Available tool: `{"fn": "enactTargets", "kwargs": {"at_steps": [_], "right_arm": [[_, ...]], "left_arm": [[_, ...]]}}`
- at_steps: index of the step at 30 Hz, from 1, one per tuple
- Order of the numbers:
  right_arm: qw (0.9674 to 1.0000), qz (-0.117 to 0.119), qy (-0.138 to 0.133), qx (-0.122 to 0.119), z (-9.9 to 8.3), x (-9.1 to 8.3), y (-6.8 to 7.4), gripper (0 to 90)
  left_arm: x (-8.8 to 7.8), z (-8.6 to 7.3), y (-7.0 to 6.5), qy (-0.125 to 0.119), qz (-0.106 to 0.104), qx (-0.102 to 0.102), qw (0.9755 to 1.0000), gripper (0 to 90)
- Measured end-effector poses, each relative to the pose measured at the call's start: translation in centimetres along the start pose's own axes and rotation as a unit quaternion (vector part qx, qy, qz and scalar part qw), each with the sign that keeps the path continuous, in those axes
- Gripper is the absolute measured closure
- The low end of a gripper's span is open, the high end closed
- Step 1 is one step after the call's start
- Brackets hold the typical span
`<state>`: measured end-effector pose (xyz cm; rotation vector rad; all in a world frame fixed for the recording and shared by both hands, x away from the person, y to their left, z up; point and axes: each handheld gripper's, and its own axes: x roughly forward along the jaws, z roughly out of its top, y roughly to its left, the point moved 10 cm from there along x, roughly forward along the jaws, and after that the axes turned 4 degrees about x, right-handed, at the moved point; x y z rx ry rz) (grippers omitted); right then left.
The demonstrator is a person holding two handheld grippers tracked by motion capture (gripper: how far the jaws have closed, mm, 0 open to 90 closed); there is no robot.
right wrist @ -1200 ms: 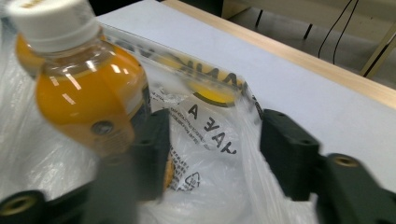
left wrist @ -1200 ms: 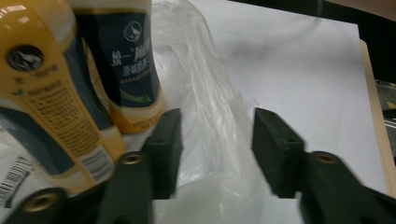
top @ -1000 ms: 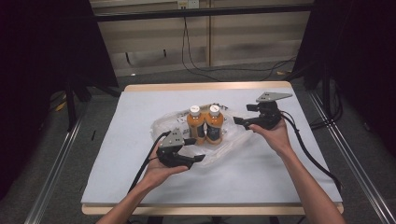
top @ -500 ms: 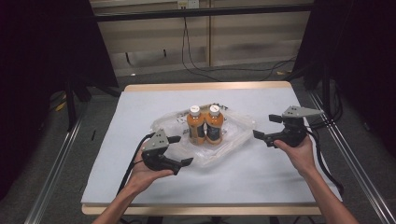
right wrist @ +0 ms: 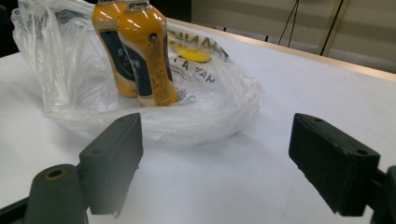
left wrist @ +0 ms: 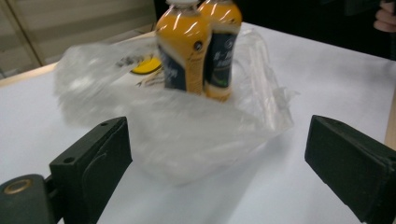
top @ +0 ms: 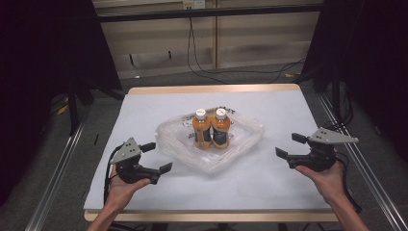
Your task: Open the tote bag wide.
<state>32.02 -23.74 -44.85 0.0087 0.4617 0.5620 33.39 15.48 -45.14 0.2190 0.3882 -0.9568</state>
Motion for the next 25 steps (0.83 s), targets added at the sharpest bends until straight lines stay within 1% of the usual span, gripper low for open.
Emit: {"fn": "enactTargets", "kwargs": {"at_steps": [1,2,3,4,5,7,8,9,10,11,12,13,14,15,16,17,18,19,21,22,23,24,25], "right_arm": [[1.0000,0.000,0.000,0.000,0.0,0.0,0.0,17.4],[0.9999,-0.004,-0.008,0.007,-0.7,-0.7,0.1,16.4],[0.9999,-0.003,-0.010,0.012,-1.0,-0.9,0.1,16.4],[0.9999,-0.004,-0.009,0.013,-1.4,-1.1,0.1,16.4],[0.9999,-0.010,-0.005,0.012,-1.9,-1.2,0.1,16.1],[0.9997,-0.012,-0.004,0.022,-2.6,-1.7,0.1,12.9],[0.9995,-0.016,-0.003,0.025,-3.0,-1.9,0.0,12.3],[0.9994,-0.018,-0.001,0.028,-3.4,-2.1,0.1,11.7],[0.9993,-0.020,0.004,0.032,-3.7,-2.3,0.1,10.3],[0.9992,-0.021,0.011,0.031,-4.2,-2.4,0.2,9.3],[0.9991,-0.022,0.012,0.034,-4.5,-2.6,0.3,9.4],[0.9991,-0.022,0.012,0.034,-4.5,-2.6,0.3,9.4],[0.9990,-0.026,0.018,0.033,-5.3,-3.3,0.5,9.2],[0.9990,-0.026,0.018,0.033,-5.3,-3.3,0.5,9.2],[0.9989,-0.028,0.019,0.034,-5.4,-3.5,0.5,8.9],[0.9985,-0.028,0.006,0.046,-5.7,-4.0,0.5,8.9],[0.9984,-0.030,0.009,0.048,-5.9,-4.1,0.5,8.7],[0.9984,-0.032,0.008,0.045,-5.9,-4.3,0.5,8.7],[0.9984,-0.035,-0.003,0.044,-5.6,-4.9,0.6,8.1],[0.9984,-0.040,-0.007,0.039,-5.5,-5.2,0.5,7.6],[0.9981,-0.050,-0.009,0.034,-5.5,-5.5,0.3,7.2],[0.9981,-0.050,-0.009,0.034,-5.5,-5.5,0.3,7.2],[0.9979,-0.055,-0.013,0.032,-5.6,-5.7,0.2,7.4]], "left_arm": [[0.0,0.0,0.0,0.000,0.000,0.000,1.0000,5.2],[-0.7,-0.4,-0.1,0.002,0.004,-0.005,1.0000,5.2],[-1.1,-0.7,-0.1,0.006,0.015,-0.004,0.9999,5.2],[-1.4,-1.0,0.0,0.007,0.018,-0.004,0.9998,5.2],[-1.6,-1.4,0.0,0.011,0.020,-0.005,0.9997,5.2],[-2.0,-2.3,0.0,0.022,0.029,-0.007,0.9993,4.4],[-2.1,-2.7,0.1,0.025,0.031,-0.015,0.9991,4.4],[-2.3,-3.0,0.1,0.027,0.034,-0.017,0.9989,4.4],[-2.4,-3.4,0.2,0.032,0.032,-0.016,0.9988,4.1],[-2.5,-3.9,0.2,0.037,0.038,-0.021,0.9984,3.7],[-2.7,-4.4,0.2,0.037,0.037,-0.025,0.9983,3.7],[-2.7,-4.4,0.2,0.037,0.037,-0.025,0.9983,3.4],[-3.0,-5.4,0.3,0.046,0.041,-0.037,0.9974,3.0],[-3.0,-5.4,0.3,0.046,0.041,-0.037,0.9974,2.7],[-3.2,-5.8,0.3,0.047,0.049,-0.049,0.9965,2.7],[-3.6,-6.3,0.3,0.048,0.052,-0.048,0.9963,2.7],[-3.7,-6.6,0.3,0.049,0.057,-0.046,0.9961,2.7],[-4.0,-6.6,0.2,0.051,0.063,-0.043,0.9958,2.7],[-4.3,-6.7,-0.1,0.046,0.057,-0.031,0.9968,2.6],[-4.4,-6.7,-0.1,0.047,0.057,-0.024,0.9970,2.4],[-4.4,-6.9,-0.2,0.048,0.056,-0.022,0.9970,2.4],[-4.4,-6.9,-0.2,0.048,0.056,-0.022,0.9970,2.4],[-4.4,-7.1,0.0,0.056,0.059,-0.011,0.9966,2.4]]}}
